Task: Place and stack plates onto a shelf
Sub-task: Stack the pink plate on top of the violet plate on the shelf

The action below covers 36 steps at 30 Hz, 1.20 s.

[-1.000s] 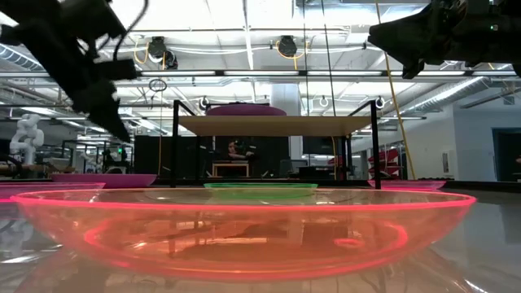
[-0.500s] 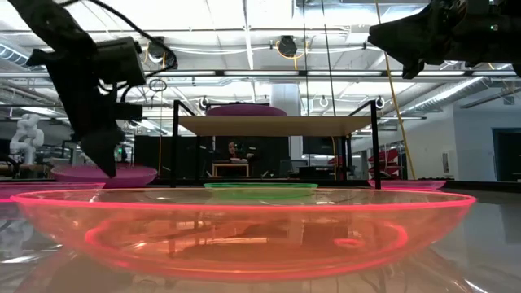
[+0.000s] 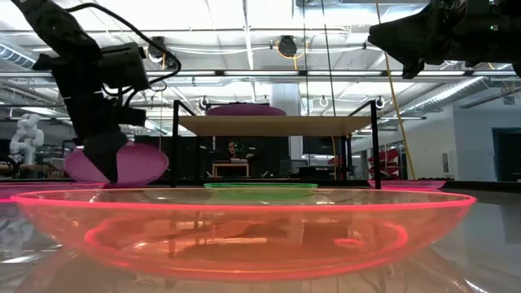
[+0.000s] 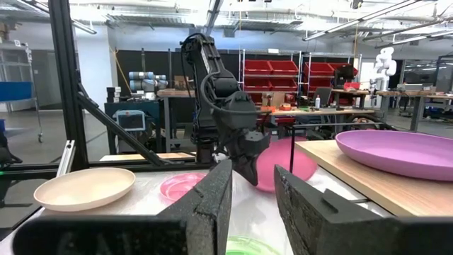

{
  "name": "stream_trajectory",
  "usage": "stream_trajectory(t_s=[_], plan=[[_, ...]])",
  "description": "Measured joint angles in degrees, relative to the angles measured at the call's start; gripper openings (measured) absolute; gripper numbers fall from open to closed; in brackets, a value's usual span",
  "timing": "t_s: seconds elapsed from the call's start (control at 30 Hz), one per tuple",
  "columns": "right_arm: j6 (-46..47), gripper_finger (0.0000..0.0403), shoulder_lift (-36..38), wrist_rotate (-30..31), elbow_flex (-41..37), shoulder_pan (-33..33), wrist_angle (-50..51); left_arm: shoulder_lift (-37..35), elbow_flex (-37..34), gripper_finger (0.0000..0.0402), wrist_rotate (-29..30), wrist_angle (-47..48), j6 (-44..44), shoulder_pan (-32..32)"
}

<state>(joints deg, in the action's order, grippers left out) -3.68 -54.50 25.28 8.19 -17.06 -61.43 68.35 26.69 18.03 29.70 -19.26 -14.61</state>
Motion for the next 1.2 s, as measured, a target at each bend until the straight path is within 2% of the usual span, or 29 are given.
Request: stream_trajectory(t_s=[0.3,0.53,0.9,1.2], plan=[[0.0,0.0089,0.0,0.0,0.0,0.0,0.0,-3.9,0.3,0.0015,-0.4,0.3,-1.2,0.2],[0.0,0.0089,0.0,0.0,0.0,0.0,0.0,-4.7,4.1,0.0015,-2.6,0.5,-0.8,1.9],[0.0,0.0089,0.0,0.0,0.0,0.0,-0.1,-3.1,4.9,0.0015,-1.7,0.2,-2.0,2.5],[0.0,0.0089,0.0,0.0,0.0,0.0,0.0,1.8,4.9,0.0015,-0.6,0.1,-2.2,2.5]])
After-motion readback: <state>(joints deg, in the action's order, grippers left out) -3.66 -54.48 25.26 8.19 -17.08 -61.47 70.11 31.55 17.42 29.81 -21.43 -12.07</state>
